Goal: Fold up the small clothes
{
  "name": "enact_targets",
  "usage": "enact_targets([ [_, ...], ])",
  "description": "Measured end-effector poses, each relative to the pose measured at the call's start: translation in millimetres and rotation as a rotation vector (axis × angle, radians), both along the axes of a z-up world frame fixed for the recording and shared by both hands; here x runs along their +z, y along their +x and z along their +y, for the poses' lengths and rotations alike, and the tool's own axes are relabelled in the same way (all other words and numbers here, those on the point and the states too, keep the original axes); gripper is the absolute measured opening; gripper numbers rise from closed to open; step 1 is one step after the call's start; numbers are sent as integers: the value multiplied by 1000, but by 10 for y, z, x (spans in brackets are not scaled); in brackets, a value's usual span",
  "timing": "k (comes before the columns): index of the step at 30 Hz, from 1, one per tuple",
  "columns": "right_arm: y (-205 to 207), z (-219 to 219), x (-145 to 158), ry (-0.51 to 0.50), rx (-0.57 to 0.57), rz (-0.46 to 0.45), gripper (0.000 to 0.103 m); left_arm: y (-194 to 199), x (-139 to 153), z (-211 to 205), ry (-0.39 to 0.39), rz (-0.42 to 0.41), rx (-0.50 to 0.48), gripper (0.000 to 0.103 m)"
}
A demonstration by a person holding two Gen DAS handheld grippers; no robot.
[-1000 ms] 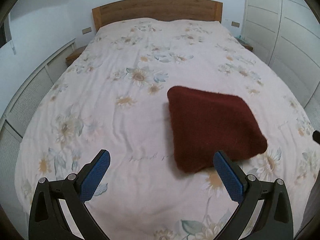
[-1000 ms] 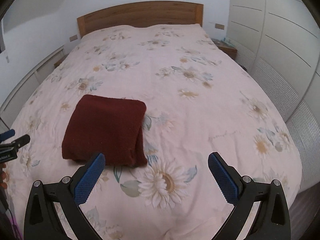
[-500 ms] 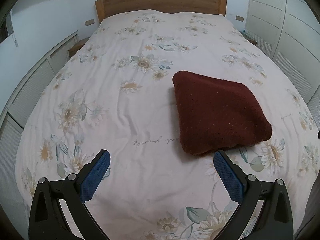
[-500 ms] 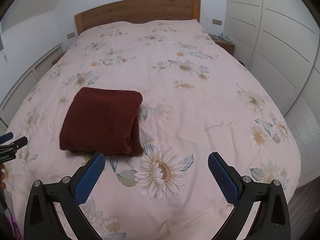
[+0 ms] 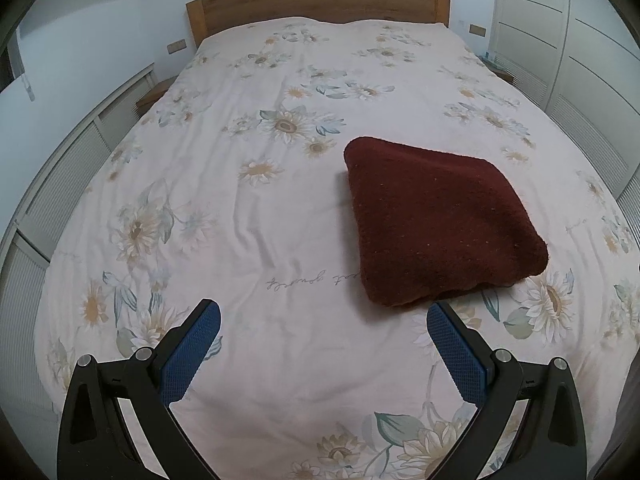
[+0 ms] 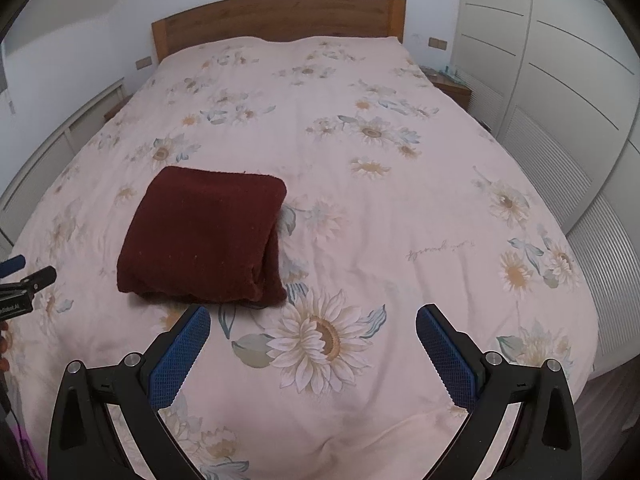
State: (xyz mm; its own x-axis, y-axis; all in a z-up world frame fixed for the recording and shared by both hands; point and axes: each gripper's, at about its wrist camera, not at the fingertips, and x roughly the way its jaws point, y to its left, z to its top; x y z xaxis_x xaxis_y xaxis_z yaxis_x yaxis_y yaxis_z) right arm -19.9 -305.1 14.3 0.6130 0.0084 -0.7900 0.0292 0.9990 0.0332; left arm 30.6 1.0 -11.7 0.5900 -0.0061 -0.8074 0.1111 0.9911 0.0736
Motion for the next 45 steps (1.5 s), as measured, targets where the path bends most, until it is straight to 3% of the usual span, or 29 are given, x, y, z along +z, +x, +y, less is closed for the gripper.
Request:
enact_targets([
  [45, 42, -10, -38, -19, 18, 29, 103, 0, -75, 75, -3, 37, -31, 102],
])
